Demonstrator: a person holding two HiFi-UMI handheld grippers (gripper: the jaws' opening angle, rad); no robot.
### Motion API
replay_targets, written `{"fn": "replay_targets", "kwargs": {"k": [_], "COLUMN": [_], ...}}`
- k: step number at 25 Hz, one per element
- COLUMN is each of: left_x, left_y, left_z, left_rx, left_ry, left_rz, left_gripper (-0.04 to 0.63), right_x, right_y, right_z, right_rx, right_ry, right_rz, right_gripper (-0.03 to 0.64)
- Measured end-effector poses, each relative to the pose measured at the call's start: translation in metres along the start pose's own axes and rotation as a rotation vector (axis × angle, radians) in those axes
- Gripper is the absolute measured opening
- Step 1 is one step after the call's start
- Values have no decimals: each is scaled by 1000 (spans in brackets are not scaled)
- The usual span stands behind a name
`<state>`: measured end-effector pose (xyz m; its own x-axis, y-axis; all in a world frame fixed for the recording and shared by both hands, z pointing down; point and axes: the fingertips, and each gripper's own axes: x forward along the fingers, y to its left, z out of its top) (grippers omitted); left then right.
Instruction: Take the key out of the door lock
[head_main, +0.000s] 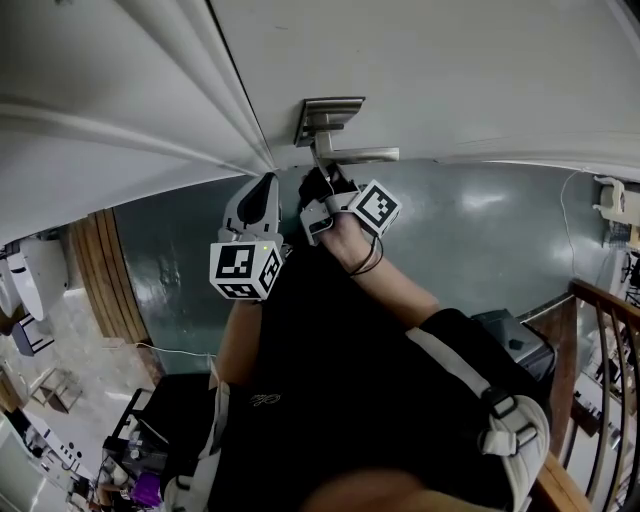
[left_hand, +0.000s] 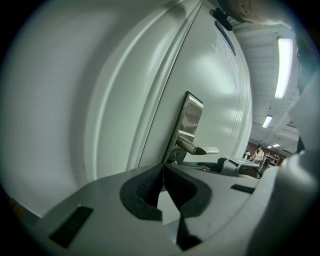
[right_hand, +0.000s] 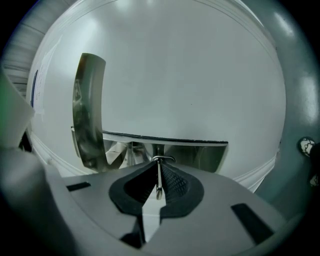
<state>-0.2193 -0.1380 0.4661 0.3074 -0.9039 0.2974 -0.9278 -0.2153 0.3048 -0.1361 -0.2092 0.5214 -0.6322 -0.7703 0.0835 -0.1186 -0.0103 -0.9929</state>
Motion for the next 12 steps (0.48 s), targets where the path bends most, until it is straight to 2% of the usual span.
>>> {"fn": "replay_targets", "kwargs": {"k": [12], "left_x": [-5], "left_y": [7], "left_z": [-5], "left_rx": [-1], "left_ry": [5], "left_rz": [12], "left_gripper": [25], "right_x": [0], "right_y": [-3], "right_z": [0], "right_rx": [18], "right_ry": [-11], "right_rz": [-6], "right_gripper": [29]}}
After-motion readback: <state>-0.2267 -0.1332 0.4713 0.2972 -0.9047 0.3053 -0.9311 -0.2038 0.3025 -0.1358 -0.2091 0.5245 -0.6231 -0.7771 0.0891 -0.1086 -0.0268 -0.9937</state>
